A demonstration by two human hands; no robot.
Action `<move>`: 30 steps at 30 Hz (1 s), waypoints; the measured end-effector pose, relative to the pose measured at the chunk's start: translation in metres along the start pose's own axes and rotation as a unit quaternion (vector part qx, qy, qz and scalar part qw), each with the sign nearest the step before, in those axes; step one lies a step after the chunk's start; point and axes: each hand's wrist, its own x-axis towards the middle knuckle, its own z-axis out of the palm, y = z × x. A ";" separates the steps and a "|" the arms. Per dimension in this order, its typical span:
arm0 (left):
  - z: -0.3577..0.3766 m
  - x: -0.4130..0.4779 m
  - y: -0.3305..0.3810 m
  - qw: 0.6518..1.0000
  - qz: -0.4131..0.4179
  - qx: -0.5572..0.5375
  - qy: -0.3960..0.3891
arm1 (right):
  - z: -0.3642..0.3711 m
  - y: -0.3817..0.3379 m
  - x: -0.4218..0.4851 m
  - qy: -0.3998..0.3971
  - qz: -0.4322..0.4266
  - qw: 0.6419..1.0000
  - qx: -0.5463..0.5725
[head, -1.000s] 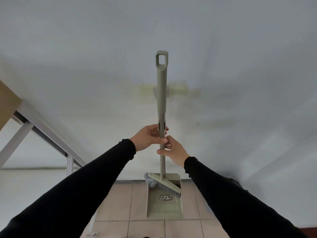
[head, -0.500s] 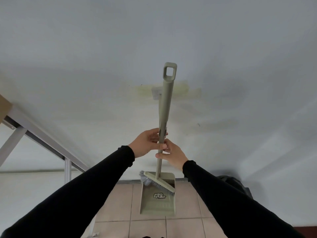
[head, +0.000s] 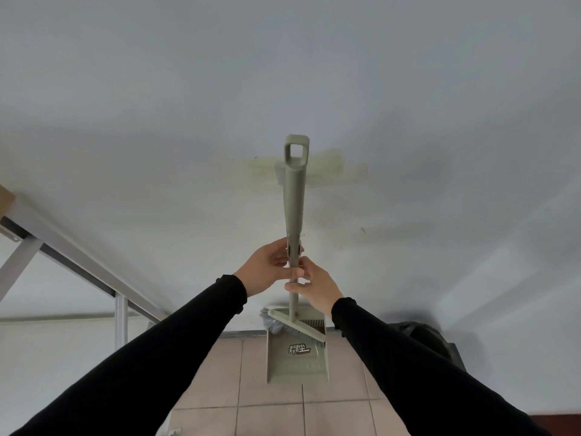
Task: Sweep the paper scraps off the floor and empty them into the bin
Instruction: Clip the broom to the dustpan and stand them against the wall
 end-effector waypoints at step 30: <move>0.002 -0.006 0.007 0.995 -0.022 0.091 0.036 | -0.011 -0.013 -0.008 0.001 0.007 0.999 -0.033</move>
